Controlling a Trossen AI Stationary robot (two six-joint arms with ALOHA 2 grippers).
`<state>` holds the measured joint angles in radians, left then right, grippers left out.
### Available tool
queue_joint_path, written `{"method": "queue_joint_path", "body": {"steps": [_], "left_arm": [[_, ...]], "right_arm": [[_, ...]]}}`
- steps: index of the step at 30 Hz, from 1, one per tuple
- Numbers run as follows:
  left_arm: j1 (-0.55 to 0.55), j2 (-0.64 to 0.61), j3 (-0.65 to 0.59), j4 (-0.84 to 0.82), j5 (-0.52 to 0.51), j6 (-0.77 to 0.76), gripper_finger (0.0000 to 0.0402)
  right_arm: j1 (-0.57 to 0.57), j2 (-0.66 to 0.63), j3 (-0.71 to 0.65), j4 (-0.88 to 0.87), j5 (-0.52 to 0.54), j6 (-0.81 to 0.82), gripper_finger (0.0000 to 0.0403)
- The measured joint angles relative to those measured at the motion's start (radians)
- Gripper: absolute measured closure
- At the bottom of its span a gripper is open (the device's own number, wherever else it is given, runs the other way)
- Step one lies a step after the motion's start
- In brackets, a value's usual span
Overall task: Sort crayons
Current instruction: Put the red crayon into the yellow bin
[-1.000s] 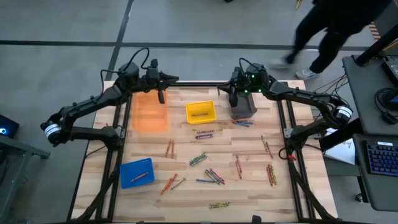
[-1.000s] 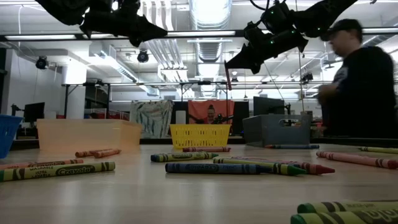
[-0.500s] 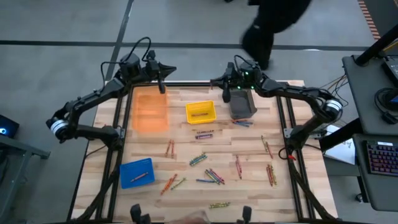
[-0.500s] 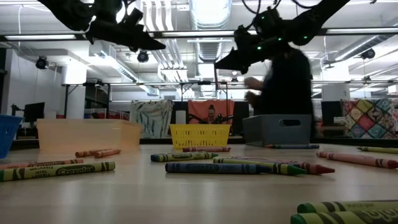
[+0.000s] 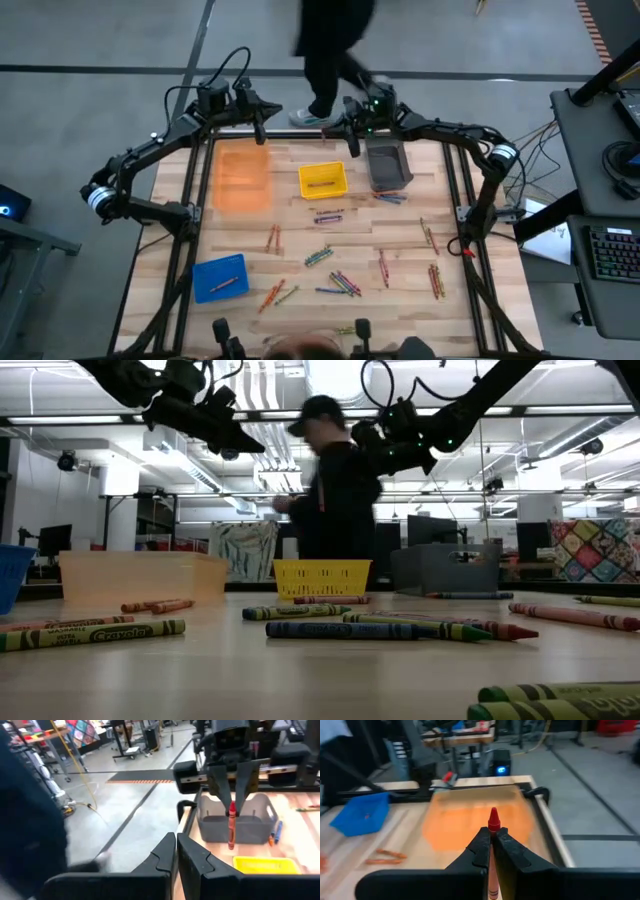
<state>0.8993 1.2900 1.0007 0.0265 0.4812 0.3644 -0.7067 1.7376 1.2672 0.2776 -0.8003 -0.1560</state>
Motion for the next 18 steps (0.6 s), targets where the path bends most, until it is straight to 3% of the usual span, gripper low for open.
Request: {"method": "queue_joint_path", "body": {"steps": [12, 18], "left_arm": [[0.003, 0.0, -0.001, 0.043, 0.0, -0.005, 0.0401], [0.003, 0.002, -0.001, 0.049, 0.001, -0.004, 0.0401]], "right_arm": [[-0.022, -0.017, 0.005, -0.192, -0.223, 0.059, 0.0394], [-0.02, -0.017, 0.005, -0.394, -0.181, 0.035, 0.0394]]}}
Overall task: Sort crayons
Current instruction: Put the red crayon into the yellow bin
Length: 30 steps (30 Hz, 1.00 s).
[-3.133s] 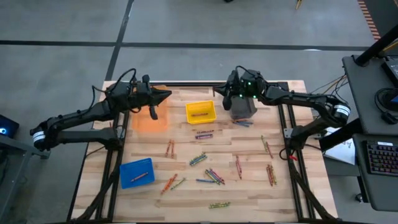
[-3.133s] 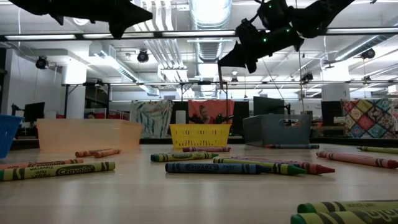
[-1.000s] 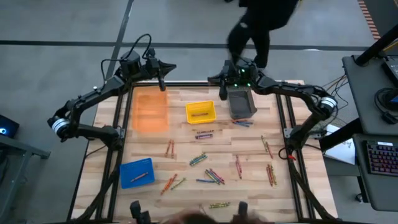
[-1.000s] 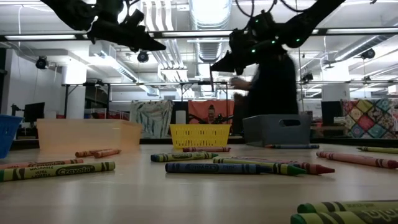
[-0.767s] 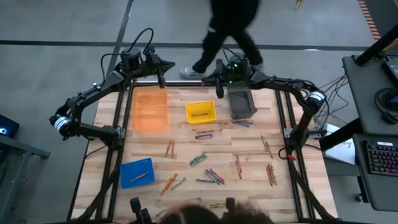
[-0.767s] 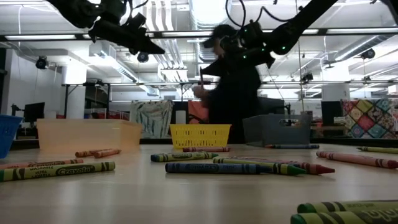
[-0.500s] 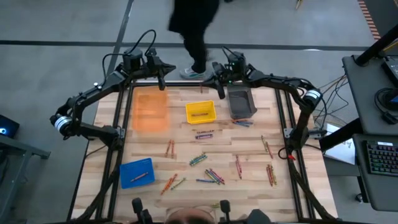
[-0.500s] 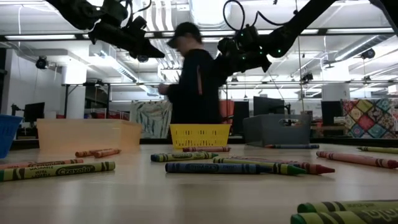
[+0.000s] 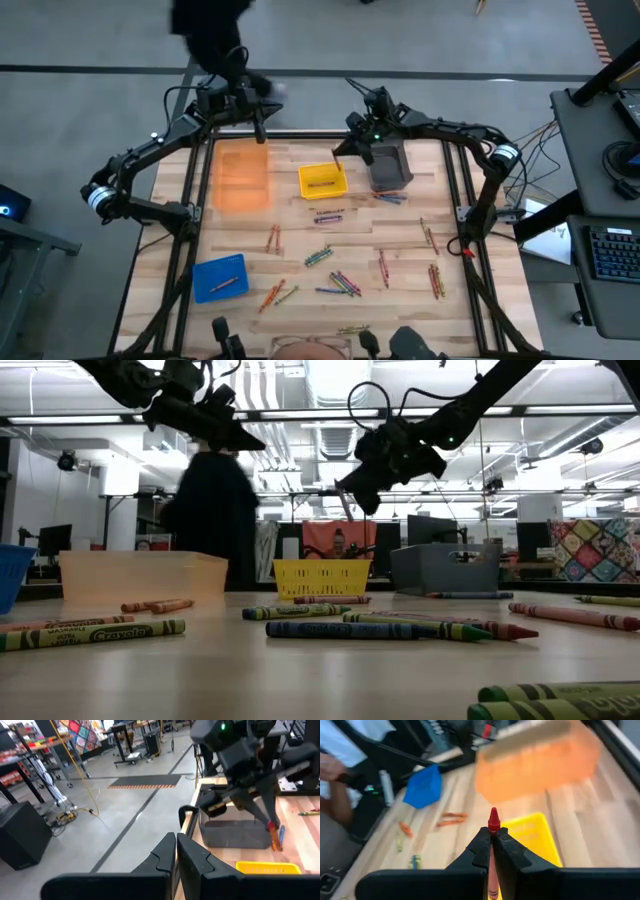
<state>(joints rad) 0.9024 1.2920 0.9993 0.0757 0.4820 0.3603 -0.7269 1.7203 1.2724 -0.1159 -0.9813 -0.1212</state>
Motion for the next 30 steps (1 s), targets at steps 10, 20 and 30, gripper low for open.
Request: {"method": "queue_joint_path", "body": {"steps": [10, 20, 30], "left_arm": [[0.0, 0.02, 0.0, 0.041, 0.0, 0.005, 0.0401], [0.0, 0.025, 0.0, 0.044, 0.0, -0.071, 0.0401], [0.0, 0.022, -0.001, 0.043, 0.0, -0.108, 0.0401]], "right_arm": [[0.056, 0.019, 0.004, 0.049, 0.197, -0.109, 0.0394], [0.1, 0.027, 0.06, -0.012, 0.286, -0.193, 0.0394], [0.143, 0.09, 0.08, -0.103, 0.438, -0.276, 0.0394]]}}
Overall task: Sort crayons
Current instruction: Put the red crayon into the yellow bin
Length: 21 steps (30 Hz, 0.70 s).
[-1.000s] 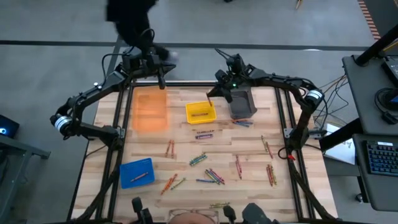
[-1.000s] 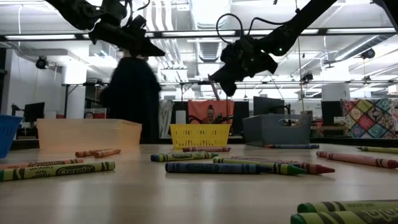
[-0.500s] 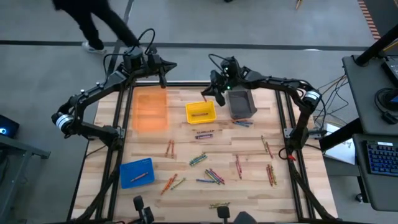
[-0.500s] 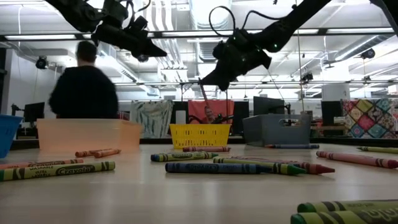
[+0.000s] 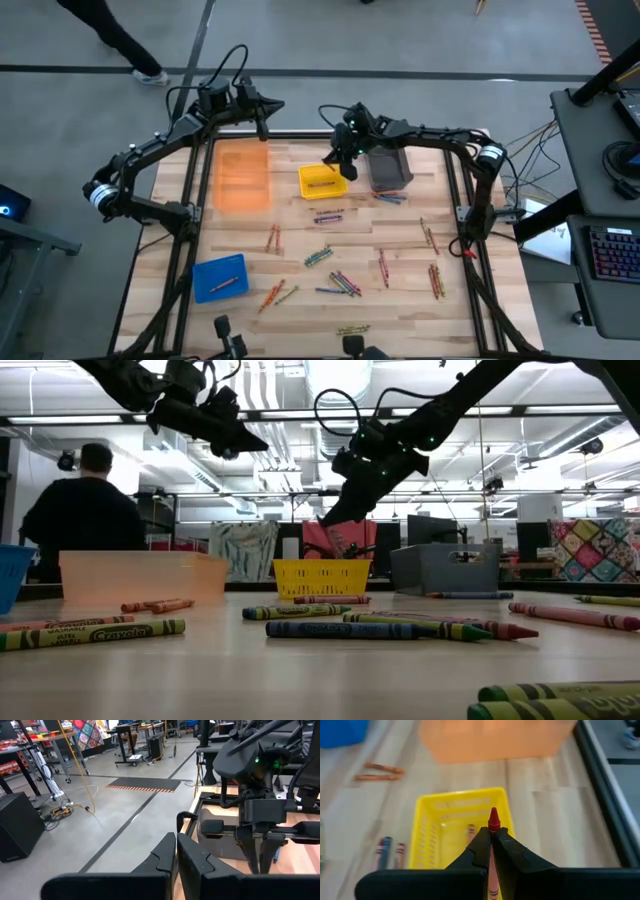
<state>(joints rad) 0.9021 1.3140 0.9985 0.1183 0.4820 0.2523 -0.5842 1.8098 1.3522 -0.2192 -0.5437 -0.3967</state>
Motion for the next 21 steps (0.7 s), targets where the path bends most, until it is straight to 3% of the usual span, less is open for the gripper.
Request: {"method": "queue_joint_path", "body": {"steps": [15, 21], "left_arm": [[0.0, 0.0, 0.0, 0.011, 0.0, -0.004, 0.0401], [0.0, 0.0, 0.0, 0.01, 0.0, -0.019, 0.0401]], "right_arm": [[0.011, 0.009, 0.0, -0.038, 0.021, -0.033, 0.0392], [0.011, 0.009, 0.0, -0.04, 0.021, -0.015, 0.036]]}}
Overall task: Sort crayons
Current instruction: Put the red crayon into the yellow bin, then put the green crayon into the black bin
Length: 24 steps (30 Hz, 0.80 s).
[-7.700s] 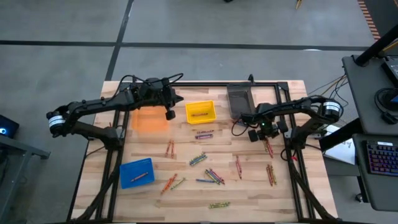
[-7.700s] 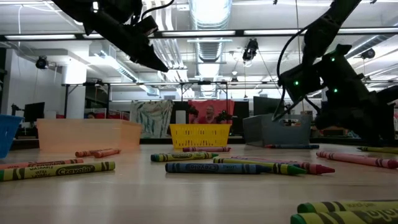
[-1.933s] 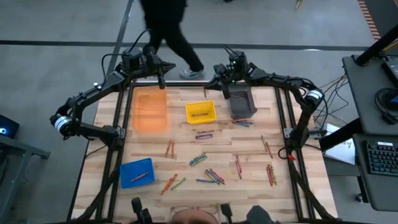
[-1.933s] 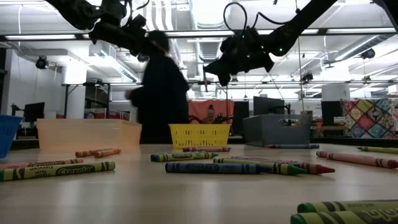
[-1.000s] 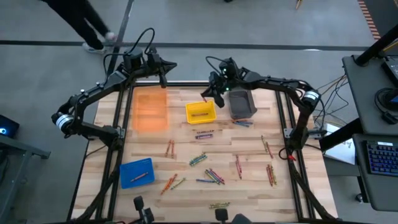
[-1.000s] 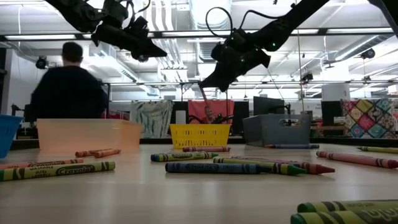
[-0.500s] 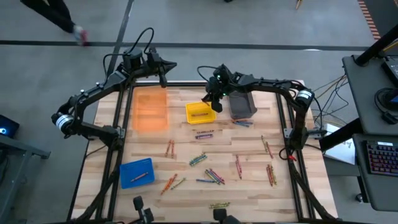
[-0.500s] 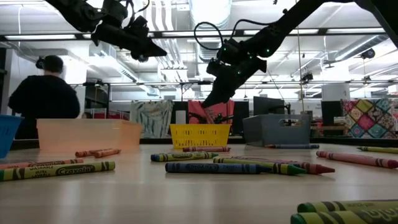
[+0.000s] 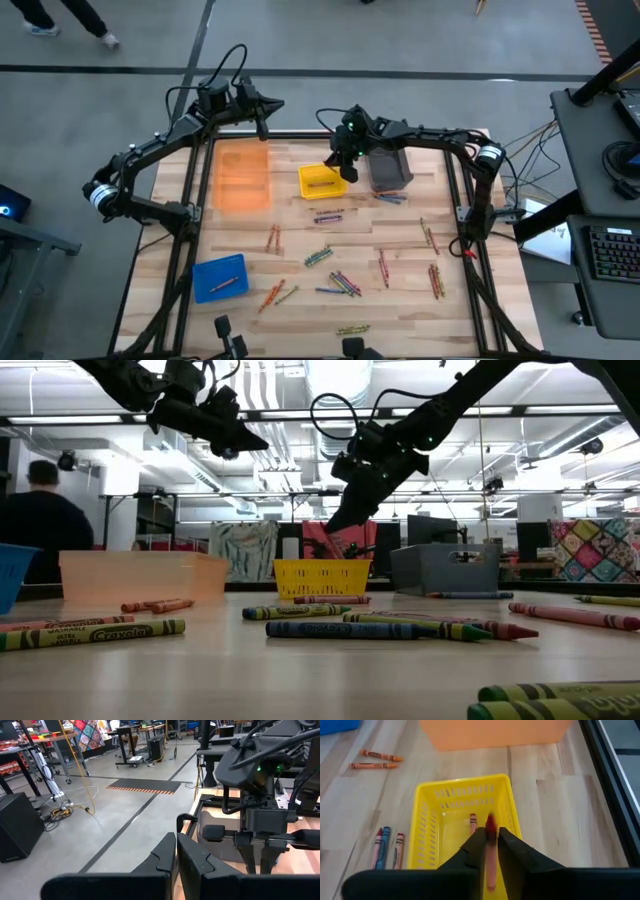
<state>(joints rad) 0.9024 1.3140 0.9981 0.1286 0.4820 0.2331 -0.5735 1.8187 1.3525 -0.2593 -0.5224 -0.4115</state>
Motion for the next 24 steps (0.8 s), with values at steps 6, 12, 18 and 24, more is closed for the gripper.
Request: {"method": "queue_joint_path", "body": {"steps": [6, 12, 18, 24], "left_arm": [[0.0, 0.0, 0.0, 0.002, 0.0, -0.031, 0.0402], [-0.008, 0.0, 0.0, 0.004, 0.0, -0.091, 0.0402], [-0.055, 0.011, 0.0, 0.014, 0.0, -0.157, 0.0402], [-0.128, 0.011, 0.0, 0.022, 0.0, -0.145, 0.0402]], "right_arm": [[0.002, 0.0, 0.0, 0.0, 0.0, 0.008, 0.0323], [0.002, -0.02, 0.0, -0.016, 0.0, -0.001, 0.0312], [0.004, -0.117, 0.0, -0.1, 0.001, 0.035, 0.0318], [0.022, -0.227, 0.0, -0.22, 0.0, 0.331, 0.0329]]}}
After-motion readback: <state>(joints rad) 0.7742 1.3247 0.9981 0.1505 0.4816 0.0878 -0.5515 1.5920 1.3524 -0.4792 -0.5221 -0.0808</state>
